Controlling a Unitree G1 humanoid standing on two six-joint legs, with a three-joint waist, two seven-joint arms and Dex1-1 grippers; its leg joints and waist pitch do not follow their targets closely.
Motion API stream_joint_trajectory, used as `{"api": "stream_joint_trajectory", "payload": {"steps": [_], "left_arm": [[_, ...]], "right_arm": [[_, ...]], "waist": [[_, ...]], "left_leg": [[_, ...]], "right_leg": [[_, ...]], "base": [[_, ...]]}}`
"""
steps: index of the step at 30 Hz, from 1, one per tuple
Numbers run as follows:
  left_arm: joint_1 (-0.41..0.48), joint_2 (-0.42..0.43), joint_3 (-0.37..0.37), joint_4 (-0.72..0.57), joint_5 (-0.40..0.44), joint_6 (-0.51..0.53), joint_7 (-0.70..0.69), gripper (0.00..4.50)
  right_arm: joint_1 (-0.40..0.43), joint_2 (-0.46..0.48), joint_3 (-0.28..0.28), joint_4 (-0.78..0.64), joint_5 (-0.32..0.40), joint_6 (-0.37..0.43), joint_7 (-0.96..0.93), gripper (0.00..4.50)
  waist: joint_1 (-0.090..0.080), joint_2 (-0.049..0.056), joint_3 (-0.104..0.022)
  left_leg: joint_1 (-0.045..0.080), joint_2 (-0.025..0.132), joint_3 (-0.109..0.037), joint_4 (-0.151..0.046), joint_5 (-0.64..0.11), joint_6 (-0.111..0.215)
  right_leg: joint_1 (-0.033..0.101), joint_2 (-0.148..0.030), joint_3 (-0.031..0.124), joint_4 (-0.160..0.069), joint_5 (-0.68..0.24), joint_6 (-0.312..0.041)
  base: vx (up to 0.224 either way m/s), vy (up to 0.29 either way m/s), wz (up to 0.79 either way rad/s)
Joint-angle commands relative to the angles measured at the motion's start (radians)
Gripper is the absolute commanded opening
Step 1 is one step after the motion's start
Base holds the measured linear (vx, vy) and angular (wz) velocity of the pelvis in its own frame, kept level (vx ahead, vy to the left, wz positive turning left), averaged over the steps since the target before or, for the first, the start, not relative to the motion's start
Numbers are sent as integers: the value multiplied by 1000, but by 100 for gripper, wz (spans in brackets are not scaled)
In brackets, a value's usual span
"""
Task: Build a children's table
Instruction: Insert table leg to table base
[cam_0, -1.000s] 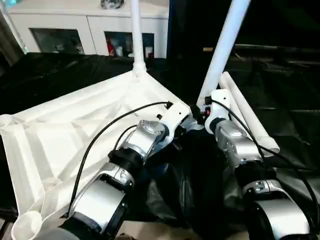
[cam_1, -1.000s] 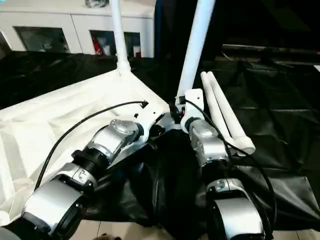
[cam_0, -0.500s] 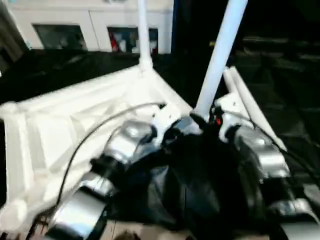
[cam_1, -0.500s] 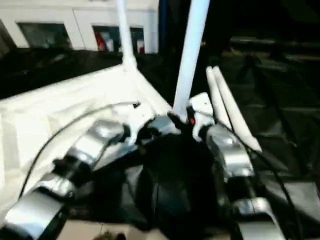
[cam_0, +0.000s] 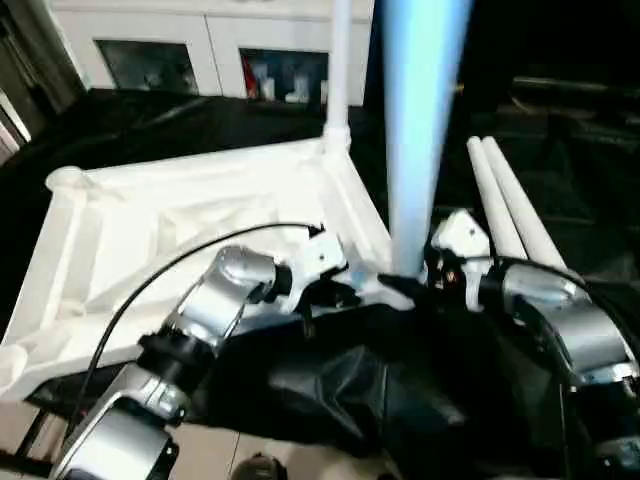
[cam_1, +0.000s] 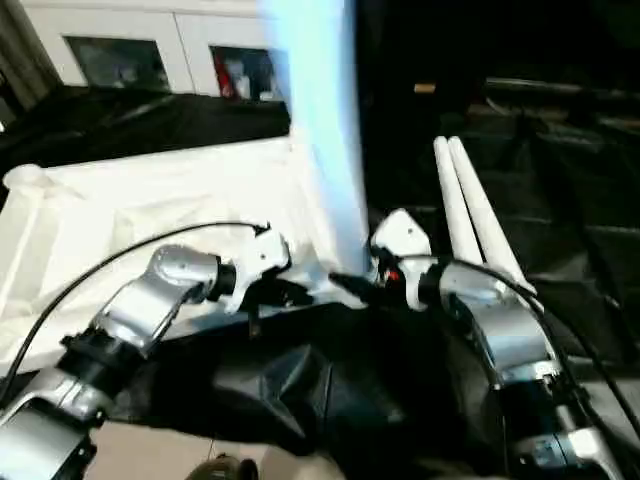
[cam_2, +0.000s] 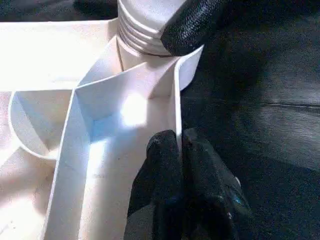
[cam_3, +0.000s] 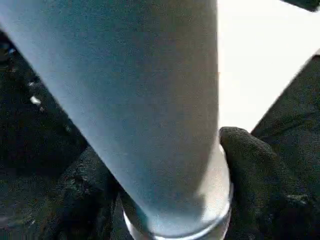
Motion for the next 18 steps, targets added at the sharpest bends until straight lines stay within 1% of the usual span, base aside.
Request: {"api": "stream_joint_trajectory", "payload": {"steps": [1,5,6,8,11,12,15,16,17,18], "left_arm": [[-13,-4,-7,-68,-30,-13,-35,0],[-5,1,-12,-85,-36,-6,-38,0],[-4,1,-13,-88,-37,-3,-38,0],[-3,1,-13,-90,-37,-3,-37,0],[1,1,-11,-89,-33,-5,-35,0],[2,1,-9,-88,-31,-6,-33,0],[2,1,-8,-86,-30,-8,-29,0],[1,1,-7,-85,-30,-9,-24,0],[1,1,-6,-84,-31,-10,-22,0],[0,0,-5,-83,-32,-11,-21,0]], "right_arm": [[8,-11,9,-10,1,19,10,310],[6,-2,12,15,3,15,2,310],[7,12,3,24,9,15,-6,310],[10,20,-3,29,14,11,-10,284],[23,34,-22,37,32,7,-15,273],[31,47,-41,45,49,5,-22,268],[41,61,-61,60,64,-6,-34,266],[49,77,-80,70,81,-11,-45,265],[54,92,-97,77,99,-12,-51,265],[57,102,-110,81,112,-13,-56,265]], "waist": [[-1,-12,-79],[0,-13,-81],[-1,-16,-82],[-2,-14,-82],[-2,-17,-81],[-1,-16,-81],[-1,-14,-80],[-2,-14,-80],[-1,-11,-79],[-2,-12,-80]], "left_leg": [[19,68,-21,-57,-167,75],[18,68,-22,-54,-156,66],[17,66,-22,-52,-152,68],[16,66,-22,-51,-151,69],[15,63,-20,-49,-159,67],[15,64,-21,-48,-166,65],[16,63,-22,-49,-188,54],[16,63,-22,-48,-197,51],[16,63,-23,-49,-202,50],[16,63,-23,-49,-206,48]], "right_leg": [[64,-86,50,-56,-204,-219],[63,-84,50,-52,-197,-214],[63,-85,50,-50,-186,-216],[63,-85,51,-50,-187,-218],[63,-85,51,-52,-213,-209],[62,-86,51,-53,-231,-205],[59,-85,50,-57,-273,-192],[58,-87,51,-59,-288,-188],[58,-87,51,-60,-296,-188],[58,-86,50,-60,-299,-186]], "base": [[0,0,0],[0,0,0],[0,0,0],[0,0,0],[0,0,0],[0,0,0],[0,0,0],[0,0,0],[0,0,0],[0,0,0]]}}
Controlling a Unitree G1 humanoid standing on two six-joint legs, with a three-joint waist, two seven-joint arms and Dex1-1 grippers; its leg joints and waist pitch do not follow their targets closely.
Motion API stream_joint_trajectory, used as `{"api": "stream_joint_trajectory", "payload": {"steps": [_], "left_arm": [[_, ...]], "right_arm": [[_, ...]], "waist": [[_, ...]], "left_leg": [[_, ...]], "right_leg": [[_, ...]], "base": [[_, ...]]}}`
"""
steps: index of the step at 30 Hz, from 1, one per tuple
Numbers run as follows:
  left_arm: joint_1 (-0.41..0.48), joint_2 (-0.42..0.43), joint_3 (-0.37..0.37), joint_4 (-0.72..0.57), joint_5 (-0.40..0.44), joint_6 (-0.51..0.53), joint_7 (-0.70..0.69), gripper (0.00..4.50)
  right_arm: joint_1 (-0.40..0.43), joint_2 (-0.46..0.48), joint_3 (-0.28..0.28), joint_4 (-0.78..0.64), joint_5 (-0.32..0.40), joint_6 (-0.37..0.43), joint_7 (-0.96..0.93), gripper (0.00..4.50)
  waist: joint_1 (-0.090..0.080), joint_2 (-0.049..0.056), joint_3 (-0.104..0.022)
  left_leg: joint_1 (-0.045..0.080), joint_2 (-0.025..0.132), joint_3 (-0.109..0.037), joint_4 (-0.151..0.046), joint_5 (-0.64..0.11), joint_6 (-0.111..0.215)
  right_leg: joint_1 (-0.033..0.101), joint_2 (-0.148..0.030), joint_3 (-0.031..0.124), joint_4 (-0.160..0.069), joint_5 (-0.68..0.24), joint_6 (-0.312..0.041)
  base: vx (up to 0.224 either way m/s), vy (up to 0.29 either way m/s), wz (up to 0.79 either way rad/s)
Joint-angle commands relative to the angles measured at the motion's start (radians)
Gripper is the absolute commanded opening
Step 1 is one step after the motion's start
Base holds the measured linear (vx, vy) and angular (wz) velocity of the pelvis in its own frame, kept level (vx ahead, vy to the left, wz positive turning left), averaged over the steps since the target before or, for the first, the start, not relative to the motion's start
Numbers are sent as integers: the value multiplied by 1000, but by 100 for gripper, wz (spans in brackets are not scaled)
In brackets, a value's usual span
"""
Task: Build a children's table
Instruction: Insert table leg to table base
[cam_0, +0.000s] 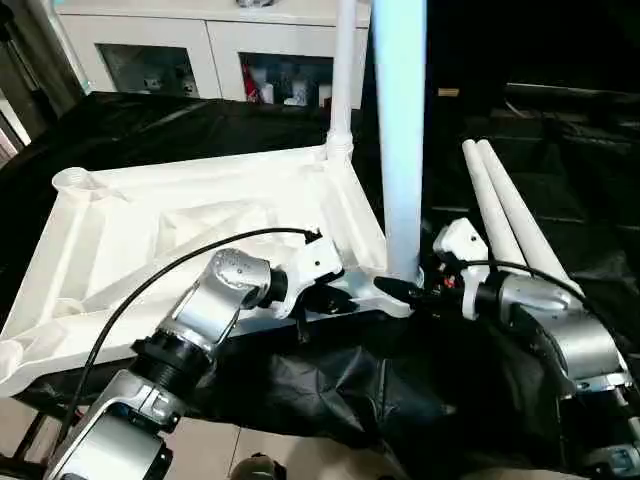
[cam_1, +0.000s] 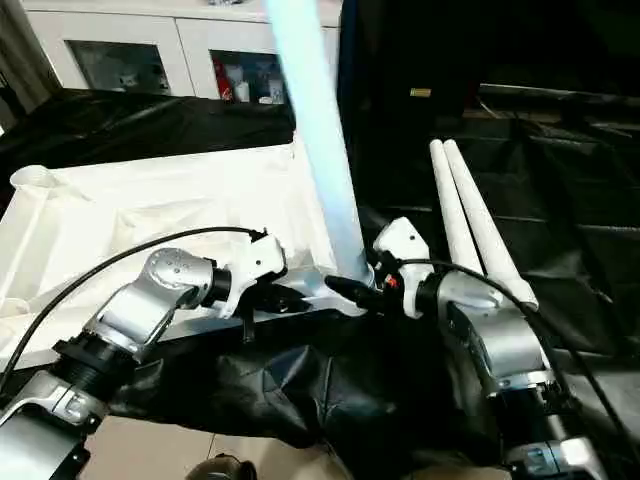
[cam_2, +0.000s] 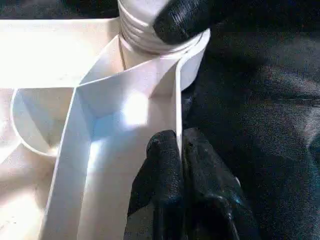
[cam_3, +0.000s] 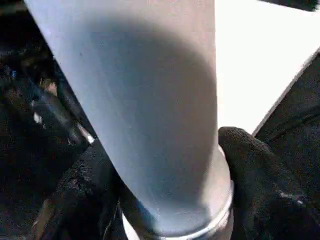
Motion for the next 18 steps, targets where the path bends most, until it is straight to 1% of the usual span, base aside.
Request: {"api": "stream_joint_trajectory", "payload": {"steps": [1,4,5,6,7,10,11,12,13,14,15,16,17,18], "left_arm": [[-23,-20,7,-59,-34,-38,-11,0],[-26,-22,11,-57,-31,-56,0,0],[-30,-26,18,-53,-30,-53,13,28],[-33,-27,21,-56,-36,-49,8,45],[-35,-28,26,-59,-43,-49,4,57],[-38,-38,62,-89,-81,-78,5,66],[-39,-39,74,-104,-94,-82,5,79],[-39,-39,75,-105,-94,-82,5,92],[-40,-38,85,-122,-107,-80,2,99],[-41,-38,91,-132,-114,-81,0,99],[-45,-40,105,-150,-129,-71,5,111],[-45,-40,105,-150,-130,-71,5,125],[-48,-46,118,-159,-146,-60,5,137],[-57,-58,144,-165,-176,-41,13,147]], "right_arm": [[3,25,-51,24,46,4,-38,265],[0,39,-70,23,66,1,-44,265],[-3,48,-82,21,79,3,-49,265],[-8,56,-95,18,93,7,-53,265],[-13,62,-106,15,106,12,-56,265],[-26,72,-133,-4,142,34,-59,264],[-28,73,-138,-11,150,42,-59,264],[-28,73,-138,-11,151,42,-59,264],[-29,75,-144,-17,159,50,-59,263],[-29,77,-148,-19,164,53,-60,263],[-26,79,-153,-19,172,58,-63,262],[-26,79,-153,-19,172,58,-63,262],[-23,80,-152,-18,170,56,-64,262],[-18,82,-151,-19,169,57,-66,262]], "waist": [[1,-12,-81],[0,-11,-82],[-1,-11,-83],[0,-9,-84],[0,-10,-85],[3,-8,-88],[3,-9,-88],[4,-8,-87],[3,-11,-84],[4,-10,-84],[4,-13,-82],[4,-13,-82],[3,-12,-82],[1,-14,-83]], "left_leg": [[16,61,-24,-68,-198,50],[16,60,-24,-66,-192,50],[15,60,-23,-65,-185,51],[16,60,-23,-64,-177,53],[14,59,-22,-63,-164,57],[14,59,-22,-60,-149,62],[13,60,-22,-61,-142,64],[13,61,-22,-60,-147,63],[15,60,-20,-61,-161,65],[15,60,-21,-61,-162,63],[14,58,-20,-62,-168,61],[14,58,-20,-62,-168,61],[15,57,-20,-62,-169,58],[14,56,-19,-61,-167,53]], "right_leg": [[58,-85,48,-72,-286,-186],[59,-85,47,-68,-263,-195],[59,-84,47,-67,-252,-197],[59,-84,47,-65,-241,-201],[60,-84,47,-63,-221,-205],[62,-85,46,-59,-192,-219],[62,-85,46,-58,-177,-228],[62,-84,46,-57,-178,-231],[61,-83,46,-59,-196,-228],[62,-85,46,-58,-205,-227],[63,-85,46,-62,-240,-213],[63,-85,46,-62,-240,-213],[61,-83,46,-65,-257,-204],[62,-83,45,-63,-264,-200]], "base": [[0,0,0],[0,0,0],[0,0,0],[0,0,0],[0,0,0],[0,0,0],[0,0,0],[0,0,0],[0,0,0],[0,0,0],[0,0,0],[0,0,0],[0,0,0],[0,0,0]]}}
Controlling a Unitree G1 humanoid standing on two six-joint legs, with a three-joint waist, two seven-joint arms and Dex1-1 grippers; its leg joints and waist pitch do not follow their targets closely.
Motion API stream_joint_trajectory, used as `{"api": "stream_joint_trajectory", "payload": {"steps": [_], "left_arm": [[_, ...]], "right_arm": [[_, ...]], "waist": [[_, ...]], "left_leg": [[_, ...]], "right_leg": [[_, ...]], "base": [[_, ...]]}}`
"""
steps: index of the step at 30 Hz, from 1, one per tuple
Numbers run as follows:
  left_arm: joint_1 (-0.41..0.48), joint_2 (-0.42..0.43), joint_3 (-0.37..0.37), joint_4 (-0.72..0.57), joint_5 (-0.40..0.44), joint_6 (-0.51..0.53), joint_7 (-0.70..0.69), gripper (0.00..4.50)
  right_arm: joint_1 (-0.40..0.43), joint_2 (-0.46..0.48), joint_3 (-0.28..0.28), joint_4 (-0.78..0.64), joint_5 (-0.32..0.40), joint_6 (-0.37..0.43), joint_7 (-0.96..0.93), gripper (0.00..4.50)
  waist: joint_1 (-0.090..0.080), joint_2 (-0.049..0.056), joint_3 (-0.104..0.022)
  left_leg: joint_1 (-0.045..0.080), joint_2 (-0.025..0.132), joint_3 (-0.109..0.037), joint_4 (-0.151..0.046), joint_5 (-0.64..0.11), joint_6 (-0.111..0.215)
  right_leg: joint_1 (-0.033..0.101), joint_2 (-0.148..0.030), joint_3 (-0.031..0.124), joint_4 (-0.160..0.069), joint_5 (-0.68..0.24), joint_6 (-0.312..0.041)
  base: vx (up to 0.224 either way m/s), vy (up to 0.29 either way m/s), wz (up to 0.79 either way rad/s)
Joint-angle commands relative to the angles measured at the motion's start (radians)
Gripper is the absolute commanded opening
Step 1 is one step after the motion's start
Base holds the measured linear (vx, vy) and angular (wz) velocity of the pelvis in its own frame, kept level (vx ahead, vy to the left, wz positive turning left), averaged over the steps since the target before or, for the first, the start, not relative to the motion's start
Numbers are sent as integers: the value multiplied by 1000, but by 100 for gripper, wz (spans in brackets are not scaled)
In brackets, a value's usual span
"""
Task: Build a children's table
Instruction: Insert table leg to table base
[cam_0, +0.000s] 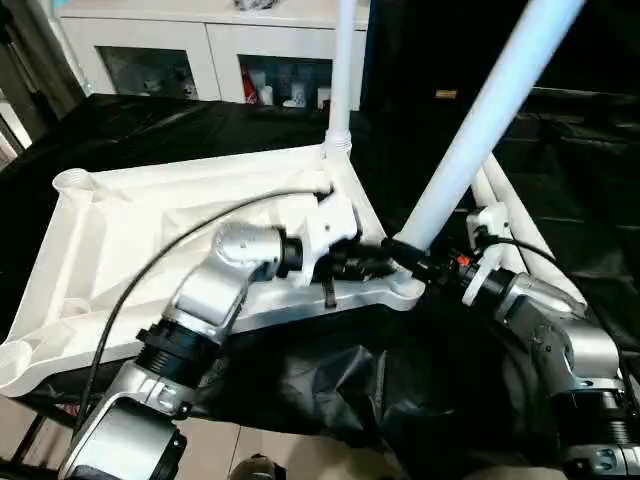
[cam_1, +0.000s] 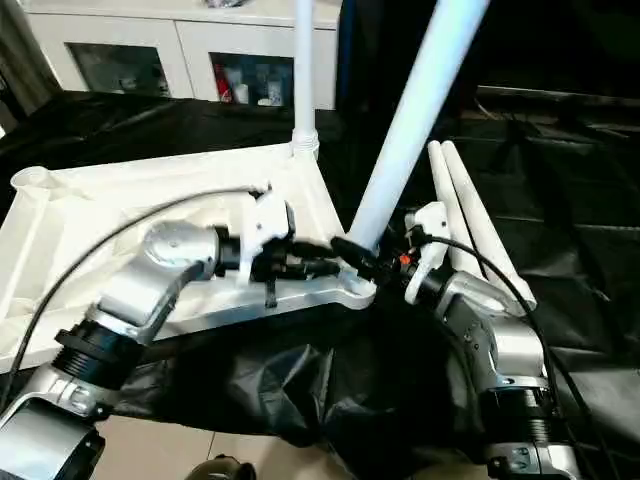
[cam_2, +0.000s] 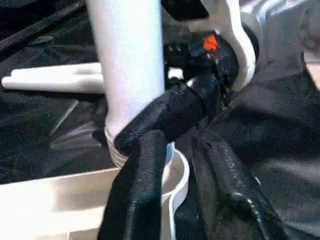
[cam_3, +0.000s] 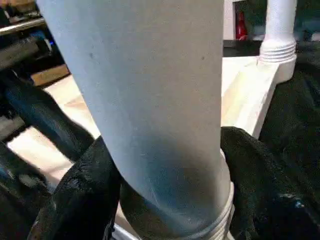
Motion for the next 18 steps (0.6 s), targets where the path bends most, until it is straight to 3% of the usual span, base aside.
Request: {"api": "stream_joint_trajectory", "payload": {"steps": [1,5,11,12,16,18], "left_arm": [[-22,-12,45,-26,-49,29,9,147],[-62,-64,114,-24,-140,82,51,184],[-107,-140,154,19,-174,112,134,234],[-122,-167,164,38,-188,117,156,259],[-125,-216,162,18,-245,160,143,278],[-127,-228,139,38,-212,130,163,303]], "right_arm": [[1,2,-12,-16,5,10,-5,262],[8,2,3,-20,0,9,-6,262],[5,-9,27,-34,-13,7,6,262],[3,-11,32,-39,-14,7,6,262],[2,-17,44,-46,-21,10,10,262],[4,-22,55,-55,-26,13,17,261]], "waist": [[4,-14,-83],[5,-15,-84],[7,-19,-84],[8,-19,-85],[11,-19,-85],[12,-21,-85]], "left_leg": [[13,55,-20,-62,-166,50],[12,54,-19,-59,-165,52],[9,51,-18,-56,-148,68],[9,51,-19,-55,-142,72],[8,52,-19,-54,-134,78],[8,51,-19,-53,-138,85]], "right_leg": [[61,-83,45,-66,-268,-201],[60,-82,44,-65,-259,-208],[63,-79,43,-68,-264,-193],[63,-79,43,-69,-264,-187],[63,-79,42,-67,-257,-197],[64,-78,42,-69,-260,-191]], "base": [[0,0,0],[0,0,0],[0,0,0],[0,0,0],[0,0,0],[0,0,0]]}}
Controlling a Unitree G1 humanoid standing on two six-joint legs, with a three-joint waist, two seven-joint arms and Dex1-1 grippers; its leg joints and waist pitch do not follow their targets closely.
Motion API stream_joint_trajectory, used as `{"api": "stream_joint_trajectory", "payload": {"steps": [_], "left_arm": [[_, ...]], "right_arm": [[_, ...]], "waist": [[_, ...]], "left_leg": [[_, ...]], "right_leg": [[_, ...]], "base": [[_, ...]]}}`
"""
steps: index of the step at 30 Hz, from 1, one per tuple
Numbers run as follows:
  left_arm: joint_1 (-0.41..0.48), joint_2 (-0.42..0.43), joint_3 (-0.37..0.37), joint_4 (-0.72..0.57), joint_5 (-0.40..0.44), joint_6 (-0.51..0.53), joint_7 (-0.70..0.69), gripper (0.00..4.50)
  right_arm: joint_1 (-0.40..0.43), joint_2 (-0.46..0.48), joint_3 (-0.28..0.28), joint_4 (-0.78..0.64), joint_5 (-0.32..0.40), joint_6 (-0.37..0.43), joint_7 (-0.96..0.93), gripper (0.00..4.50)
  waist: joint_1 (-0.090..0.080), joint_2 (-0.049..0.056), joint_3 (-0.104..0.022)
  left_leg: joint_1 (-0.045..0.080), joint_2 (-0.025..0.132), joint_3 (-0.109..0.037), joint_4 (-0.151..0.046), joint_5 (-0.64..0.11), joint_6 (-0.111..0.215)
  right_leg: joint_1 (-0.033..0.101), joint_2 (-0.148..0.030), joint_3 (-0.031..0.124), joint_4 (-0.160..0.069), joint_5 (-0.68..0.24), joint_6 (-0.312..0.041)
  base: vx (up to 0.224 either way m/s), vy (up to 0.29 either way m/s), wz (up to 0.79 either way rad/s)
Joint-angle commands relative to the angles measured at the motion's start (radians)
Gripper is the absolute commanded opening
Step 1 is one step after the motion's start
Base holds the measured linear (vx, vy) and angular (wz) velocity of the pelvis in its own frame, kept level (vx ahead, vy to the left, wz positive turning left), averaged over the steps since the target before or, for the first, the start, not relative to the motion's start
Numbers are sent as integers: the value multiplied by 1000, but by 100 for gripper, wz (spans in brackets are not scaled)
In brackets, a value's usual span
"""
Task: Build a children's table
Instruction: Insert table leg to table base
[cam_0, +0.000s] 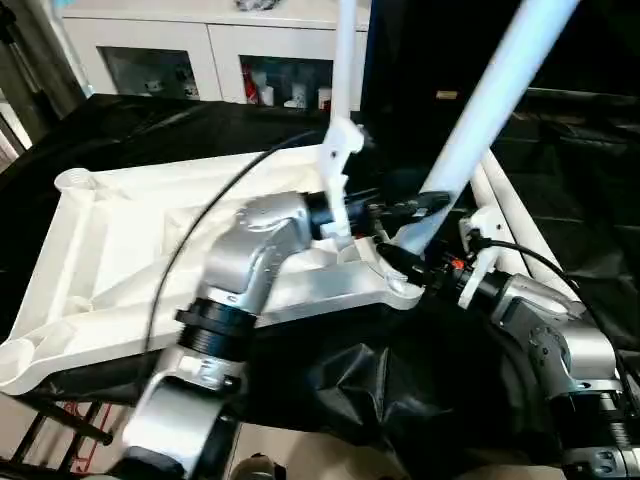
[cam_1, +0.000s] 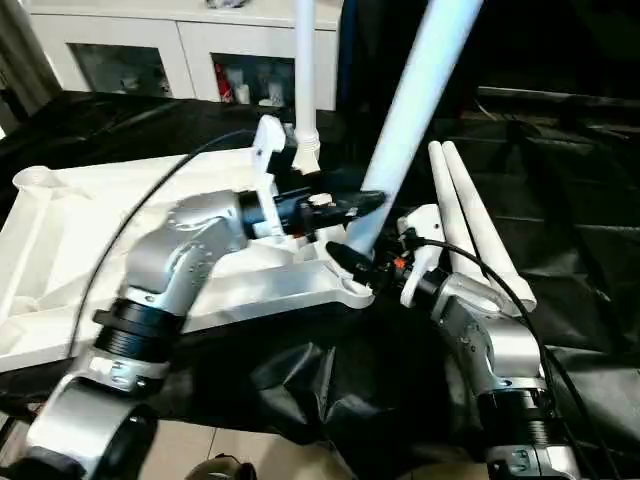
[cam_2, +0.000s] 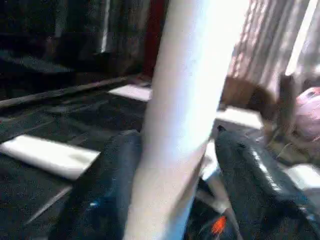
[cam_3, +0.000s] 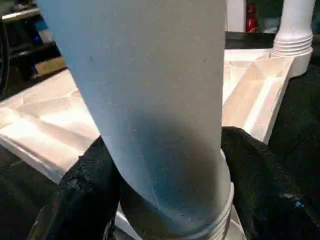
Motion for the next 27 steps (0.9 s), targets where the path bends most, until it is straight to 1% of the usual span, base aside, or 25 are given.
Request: {"api": "stream_joint_trajectory", "payload": {"steps": [1,2,3,4,5,7,8,9,11,12,13,14,15,17,18,19,20,22,23,24,25,26,27], "left_arm": [[-18,-3,-30,23,44,-38,32,303],[-21,-6,-33,38,62,-63,49,313],[-21,-7,-33,39,63,-65,50,317],[-24,-14,-26,50,64,-81,60,322],[-31,-34,-1,61,40,-87,66,334],[-37,-41,12,59,17,-65,65,356],[-41,-42,17,58,7,-51,67,359],[-47,-42,23,60,-3,-34,73,309],[-52,-42,30,60,-11,-23,78,314],[-62,-47,48,68,-23,-7,104,314],[-65,-49,55,70,-28,0,114,271],[-66,-50,57,71,-29,2,117,271],[-80,-61,89,82,-54,12,138,261],[-84,-64,98,82,-64,14,140,272],[-88,-68,106,80,-73,23,145,256],[-89,-67,104,77,-73,28,147,231],[-89,-67,104,77,-73,28,147,222],[-91,-65,99,72,-71,41,153,229],[-92,-65,98,71,-71,46,156,216],[-92,-65,98,71,-71,46,156,203],[-93,-65,97,71,-71,52,164,197],[-109,-70,98,83,-52,91,229,198],[-109,-70,98,83,-52,91,229,197]], "right_arm": [[2,-11,14,-43,-4,11,12,261],[2,-11,15,-47,-2,14,12,261],[2,-11,15,-47,-2,15,12,261],[2,-13,18,-53,1,19,13,261],[2,-20,23,-62,5,24,15,261],[2,-24,22,-69,9,30,16,261],[2,-25,21,-73,10,34,18,261],[3,-27,20,-78,11,37,22,261],[4,-29,20,-82,13,40,26,261],[4,-31,19,-85,15,44,29,261],[4,-32,19,-86,16,45,29,261],[4,-32,19,-87,16,45,29,261],[5,-36,19,-95,21,53,31,261],[5,-37,19,-98,22,56,31,261],[6,-39,20,-102,24,58,31,261],[6,-39,20,-104,24,59,31,261],[6,-39,20,-104,24,59,31,261],[6,-40,20,-108,23,60,30,261],[5,-41,20,-108,23,60,30,261],[5,-41,20,-108,23,60,30,261],[4,-41,20,-109,22,59,29,296],[-1,-42,17,-114,21,63,22,317],[-1,-42,17,-114,21,63,22,331]], "waist": [[5,-21,-85],[4,-21,-84],[3,-19,-84],[3,-20,-85],[2,-19,-85],[3,-19,-86],[4,-16,-86],[5,-17,-86],[5,-18,-86],[6,-17,-86],[7,-17,-85],[7,-18,-85],[7,-18,-86],[8,-17,-87],[8,-19,-87],[8,-18,-86],[8,-18,-87],[10,-16,-87],[10,-17,-86],[11,-16,-86],[12,-16,-86],[14,-18,-86],[14,-17,-87]], "left_leg": [[10,50,-19,-58,-143,86],[9,51,-20,-59,-144,86],[9,50,-20,-59,-146,85],[9,50,-20,-59,-147,84],[9,50,-21,-60,-145,81],[11,52,-20,-59,-144,79],[11,52,-20,-58,-148,79],[12,52,-21,-58,-151,79],[12,51,-20,-58,-155,79],[11,50,-20,-57,-152,79],[10,51,-21,-56,-150,81],[10,51,-21,-57,-152,81],[10,49,-19,-55,-148,84],[10,49,-20,-54,-143,84],[9,50,-22,-55,-142,86],[10,50,-21,-55,-142,86],[11,50,-21,-55,-143,87],[9,50,-22,-54,-146,87],[9,50,-22,-56,-147,86],[12,51,-21,-55,-151,84],[12,51,-21,-56,-150,83],[12,51,-22,-56,-153,79],[13,52,-21,-55,-155,76]], "right_leg": [[64,-78,42,-73,-272,-183],[64,-77,42,-74,-279,-177],[64,-76,42,-76,-284,-168],[64,-76,41,-77,-287,-164],[65,-76,41,-76,-287,-160],[65,-78,42,-75,-278,-170],[63,-77,41,-74,-272,-177],[63,-77,41,-72,-267,-183],[63,-78,41,-74,-271,-184],[64,-77,41,-73,-269,-184],[65,-78,41,-72,-265,-186],[65,-77,40,-72,-267,-187],[65,-77,40,-73,-269,-187],[65,-76,40,-73,-262,-188],[67,-77,40,-71,-258,-186],[66,-76,39,-71,-259,-188],[65,-76,39,-72,-260,-187],[66,-76,39,-72,-264,-183],[65,-76,39,-73,-267,-181],[63,-76,39,-75,-279,-180],[64,-76,40,-75,-279,-179],[64,-76,40,-74,-280,-177],[63,-75,40,-71,-273,-179]], "base": [[0,0,0],[0,0,0],[0,0,0],[0,0,0],[0,0,0],[0,0,0],[0,0,0],[0,0,0],[0,0,0],[0,0,0],[0,0,0],[0,0,0],[0,0,0],[0,0,0],[0,0,0],[0,0,0],[0,0,0],[0,0,0],[0,0,0],[0,0,0],[0,0,0],[0,0,0],[0,0,0]]}}
